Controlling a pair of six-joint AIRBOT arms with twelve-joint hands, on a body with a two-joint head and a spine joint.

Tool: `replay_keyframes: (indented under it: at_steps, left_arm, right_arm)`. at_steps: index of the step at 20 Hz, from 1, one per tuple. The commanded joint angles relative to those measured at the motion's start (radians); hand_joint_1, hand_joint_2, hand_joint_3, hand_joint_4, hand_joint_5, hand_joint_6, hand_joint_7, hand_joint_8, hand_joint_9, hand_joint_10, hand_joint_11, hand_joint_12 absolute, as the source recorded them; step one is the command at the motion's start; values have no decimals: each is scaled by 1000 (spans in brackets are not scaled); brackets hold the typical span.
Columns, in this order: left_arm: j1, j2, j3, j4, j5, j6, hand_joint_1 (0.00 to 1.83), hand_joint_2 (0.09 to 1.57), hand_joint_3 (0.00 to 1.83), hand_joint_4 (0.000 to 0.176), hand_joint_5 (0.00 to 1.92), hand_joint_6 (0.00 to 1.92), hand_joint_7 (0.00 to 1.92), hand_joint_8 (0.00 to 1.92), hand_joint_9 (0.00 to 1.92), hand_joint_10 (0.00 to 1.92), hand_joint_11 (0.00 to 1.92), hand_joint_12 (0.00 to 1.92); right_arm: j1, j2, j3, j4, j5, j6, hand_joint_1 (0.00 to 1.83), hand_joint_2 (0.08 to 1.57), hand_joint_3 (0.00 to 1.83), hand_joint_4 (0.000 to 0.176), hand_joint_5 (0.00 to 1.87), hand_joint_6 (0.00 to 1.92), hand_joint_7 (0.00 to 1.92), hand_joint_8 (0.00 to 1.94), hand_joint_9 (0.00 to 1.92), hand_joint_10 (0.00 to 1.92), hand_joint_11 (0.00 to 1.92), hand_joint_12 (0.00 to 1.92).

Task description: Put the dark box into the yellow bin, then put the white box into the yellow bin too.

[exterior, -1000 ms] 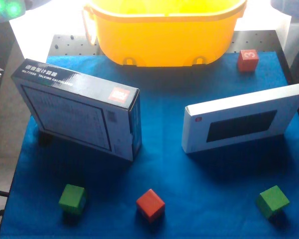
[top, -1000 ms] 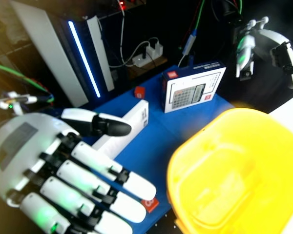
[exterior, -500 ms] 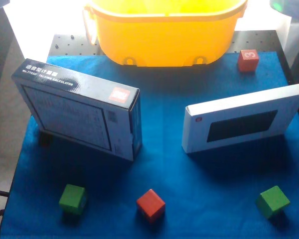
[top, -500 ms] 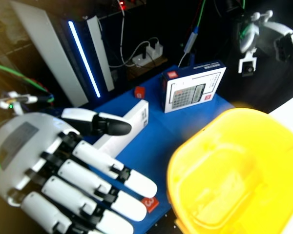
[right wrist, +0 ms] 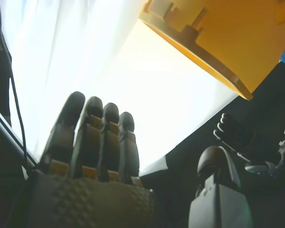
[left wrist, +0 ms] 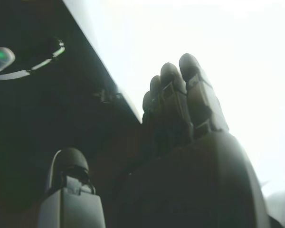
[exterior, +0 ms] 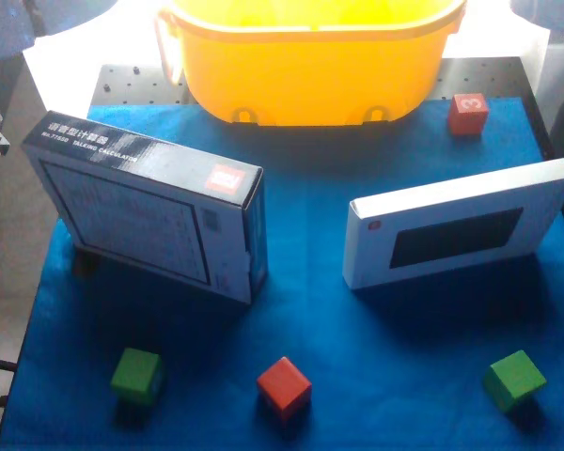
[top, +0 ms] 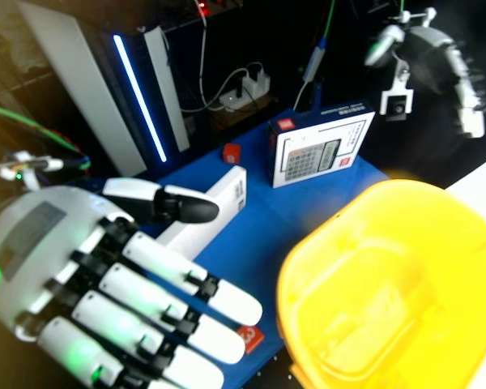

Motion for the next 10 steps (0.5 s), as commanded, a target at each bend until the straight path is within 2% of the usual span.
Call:
replay_keyframes:
  at_steps: [1, 2, 3, 5, 8, 10]
  left_arm:
    - [-10, 19, -5, -45, -139, -8, 249, 986, 0, 0, 250, 2, 337, 4, 309, 0, 147, 274]
    - [-10, 36, -21, -32, -150, -8, 255, 989, 0, 7, 256, 4, 340, 4, 312, 2, 158, 275]
    - [-10, 44, -27, -24, -151, -8, 281, 981, 0, 0, 263, 6, 347, 6, 322, 6, 168, 279]
    - [-10, 75, -50, 8, -150, -8, 292, 971, 0, 0, 232, 0, 322, 0, 315, 1, 170, 283]
    - [-9, 108, -81, 55, -146, -7, 262, 989, 4, 0, 155, 0, 274, 0, 284, 0, 141, 286]
    - [-7, 120, -98, 76, -148, -7, 228, 1002, 8, 0, 120, 1, 259, 0, 296, 5, 137, 292]
  right_arm:
    - [17, 4, 5, -4, 124, 3, 337, 929, 0, 0, 343, 8, 357, 8, 323, 8, 36, 709]
    - [17, 4, 5, -2, 124, 3, 338, 923, 0, 0, 353, 1, 374, 1, 330, 2, 18, 748]
    - [17, 4, 5, -1, 124, 3, 336, 927, 3, 0, 350, 0, 376, 0, 341, 5, 28, 765]
    - [17, 4, 7, 0, 124, 3, 335, 915, 1, 0, 347, 0, 374, 0, 343, 2, 8, 810]
    - [17, 4, 7, 0, 124, 3, 338, 932, 3, 0, 347, 1, 408, 9, 340, 2, 0, 773]
    - [17, 4, 7, 1, 124, 3, 332, 936, 0, 0, 357, 0, 433, 2, 389, 8, 14, 857]
